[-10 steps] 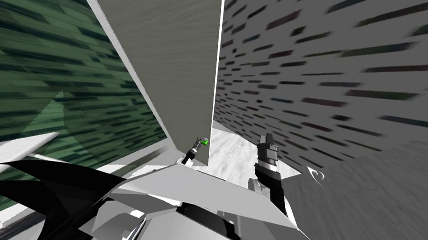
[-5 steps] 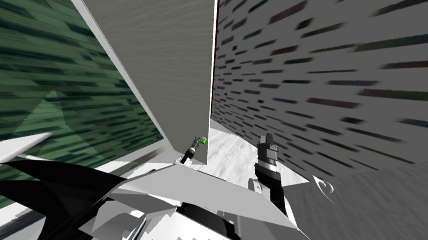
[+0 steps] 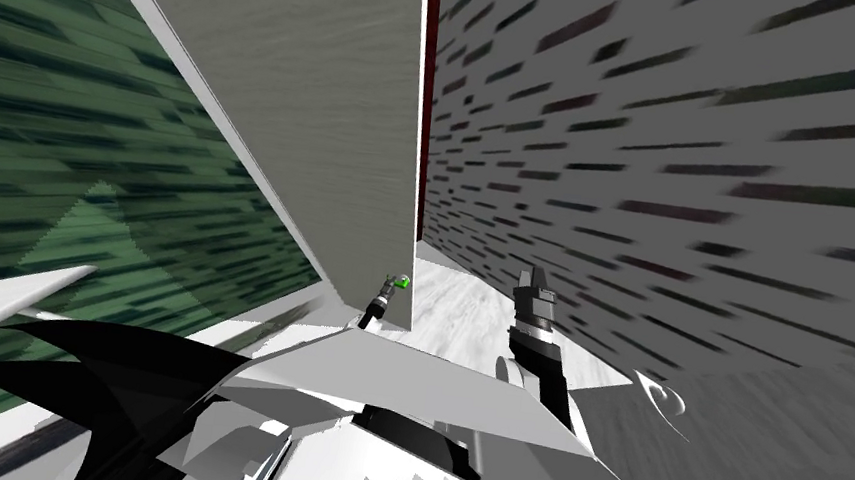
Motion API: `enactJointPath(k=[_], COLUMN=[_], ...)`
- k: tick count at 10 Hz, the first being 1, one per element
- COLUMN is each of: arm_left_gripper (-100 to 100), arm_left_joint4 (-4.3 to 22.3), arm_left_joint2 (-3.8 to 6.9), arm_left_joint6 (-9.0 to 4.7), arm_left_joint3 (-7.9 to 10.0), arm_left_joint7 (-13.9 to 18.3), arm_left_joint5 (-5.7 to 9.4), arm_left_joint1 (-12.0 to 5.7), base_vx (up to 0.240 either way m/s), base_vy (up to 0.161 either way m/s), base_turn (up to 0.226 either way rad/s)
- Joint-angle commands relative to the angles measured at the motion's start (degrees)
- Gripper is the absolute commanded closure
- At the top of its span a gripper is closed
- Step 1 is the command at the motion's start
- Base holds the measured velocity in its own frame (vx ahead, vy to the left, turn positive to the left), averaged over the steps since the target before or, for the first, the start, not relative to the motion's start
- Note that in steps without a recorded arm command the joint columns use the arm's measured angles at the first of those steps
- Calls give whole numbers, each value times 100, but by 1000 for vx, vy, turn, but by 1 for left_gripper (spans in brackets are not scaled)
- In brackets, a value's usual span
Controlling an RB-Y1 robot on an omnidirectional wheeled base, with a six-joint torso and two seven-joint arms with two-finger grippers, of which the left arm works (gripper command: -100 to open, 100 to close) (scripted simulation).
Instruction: Push the door open
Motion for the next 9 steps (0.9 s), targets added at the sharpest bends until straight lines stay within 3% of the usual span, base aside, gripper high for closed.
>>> enactJointPath(k=[1, 9], arm_left_gripper=[100, 100], arm_left_joint4=[7, 64], arm_left_joint2=[27, 48], arm_left_joint6=[-16, -23], arm_left_joint3=[84, 467], arm_left_joint7=[-28, -198], arm_left_joint5=[44, 251], arm_left_joint1=[-52, -61], base_vx=[176, 174], base_vy=[-57, -64], base_turn=[31, 42])
